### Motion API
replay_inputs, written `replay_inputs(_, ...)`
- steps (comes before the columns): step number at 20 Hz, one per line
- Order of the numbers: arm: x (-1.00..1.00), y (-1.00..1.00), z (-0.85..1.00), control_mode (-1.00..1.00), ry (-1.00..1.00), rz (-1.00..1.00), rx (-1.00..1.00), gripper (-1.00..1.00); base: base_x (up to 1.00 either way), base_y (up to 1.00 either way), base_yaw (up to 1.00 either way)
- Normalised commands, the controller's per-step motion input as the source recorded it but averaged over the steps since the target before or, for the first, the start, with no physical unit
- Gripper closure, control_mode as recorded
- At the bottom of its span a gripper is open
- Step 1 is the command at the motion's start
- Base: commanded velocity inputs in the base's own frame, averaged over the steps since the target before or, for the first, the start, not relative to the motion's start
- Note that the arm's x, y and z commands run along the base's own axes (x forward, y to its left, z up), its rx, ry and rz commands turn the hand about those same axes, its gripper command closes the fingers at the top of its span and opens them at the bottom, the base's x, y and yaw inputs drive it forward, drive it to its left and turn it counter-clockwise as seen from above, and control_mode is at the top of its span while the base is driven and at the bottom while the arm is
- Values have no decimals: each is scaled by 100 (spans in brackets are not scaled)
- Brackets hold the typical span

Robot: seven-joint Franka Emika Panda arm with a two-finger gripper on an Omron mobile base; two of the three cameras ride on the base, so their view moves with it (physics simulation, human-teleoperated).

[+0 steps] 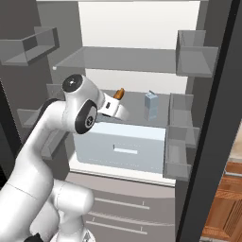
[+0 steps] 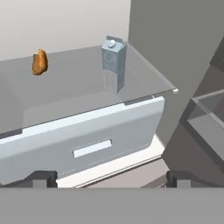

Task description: Take out the milk from the fridge and place it on the tray on the counter. Then take the sugar cube near the tray and place it in the tray.

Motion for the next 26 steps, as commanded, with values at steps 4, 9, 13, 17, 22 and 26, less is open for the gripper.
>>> replay_inputs(4, 68, -29, 0, -100, 0, -2, 0, -100, 0, 0, 0)
replay_inputs(9, 64, -19, 0, -100, 4, -7, 0, -100, 0, 0, 0)
replay_inputs(13, 47, -9, 0, -100, 1, -15, 0, -100, 0, 0, 0)
replay_inputs(17, 40, -10, -1, -100, 1, -15, 0, -100, 0, 0, 0)
replay_inputs(22, 29, -21, -23, -100, 0, -1, 0, -100, 0, 0, 0)
replay_inputs(26, 27, -32, -39, -100, 0, 0, 0, -100, 0, 0, 0)
